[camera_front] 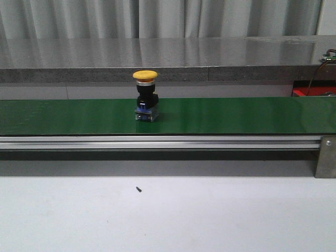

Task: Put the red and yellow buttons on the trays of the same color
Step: 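Lift the yellow button and lower it into the yellow tray, then grasp the second yellow button off the belt with the right gripper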

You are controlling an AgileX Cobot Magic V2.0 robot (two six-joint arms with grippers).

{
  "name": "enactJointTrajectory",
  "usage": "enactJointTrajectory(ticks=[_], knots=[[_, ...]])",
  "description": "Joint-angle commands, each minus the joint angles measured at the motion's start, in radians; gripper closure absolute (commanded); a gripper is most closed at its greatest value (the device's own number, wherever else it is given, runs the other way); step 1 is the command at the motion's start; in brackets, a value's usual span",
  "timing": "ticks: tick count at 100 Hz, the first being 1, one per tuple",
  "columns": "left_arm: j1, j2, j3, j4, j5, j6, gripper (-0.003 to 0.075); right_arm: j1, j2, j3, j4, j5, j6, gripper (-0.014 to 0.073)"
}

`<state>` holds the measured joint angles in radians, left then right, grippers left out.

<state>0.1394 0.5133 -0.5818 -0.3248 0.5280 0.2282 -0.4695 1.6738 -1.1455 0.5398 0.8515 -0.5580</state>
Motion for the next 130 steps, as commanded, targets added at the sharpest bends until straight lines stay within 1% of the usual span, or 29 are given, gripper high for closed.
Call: enactJointTrajectory(ticks=[1, 26, 65, 90, 114, 121, 130], knots=[[-0.008, 0.002, -0.026, -0.022, -0.076, 0.000, 0.0740, 0.003, -0.005, -0.015, 0.071, -0.044, -0.044, 0.0388], [-0.008, 0.002, -0.026, -0.022, -0.076, 0.000, 0.0740, 0.004, 0.061, -0.015, 0.084, -0.109, -0.051, 0.0388], [-0.008, 0.002, -0.026, -0.022, -0.076, 0.000, 0.0740, 0.004, 0.083, -0.015, 0.085, -0.110, -0.051, 0.0384], [-0.008, 0.002, -0.026, -0.022, -0.074, 0.000, 0.0740, 0.004, 0.100, -0.015, 0.092, -0.105, -0.051, 0.0302], [-0.008, 0.002, -0.026, -0.022, -0.074, 0.000, 0.0740, 0.004, 0.124, -0.015, 0.092, -0.102, -0.051, 0.0297], [-0.008, 0.002, -0.026, -0.022, -0.074, 0.000, 0.0739, 0.004, 0.127, -0.015, 0.092, -0.106, -0.051, 0.0255], [-0.008, 0.002, -0.026, -0.022, -0.074, 0.000, 0.0740, 0.004, 0.127, -0.015, 0.092, -0.113, -0.051, 0.0156]])
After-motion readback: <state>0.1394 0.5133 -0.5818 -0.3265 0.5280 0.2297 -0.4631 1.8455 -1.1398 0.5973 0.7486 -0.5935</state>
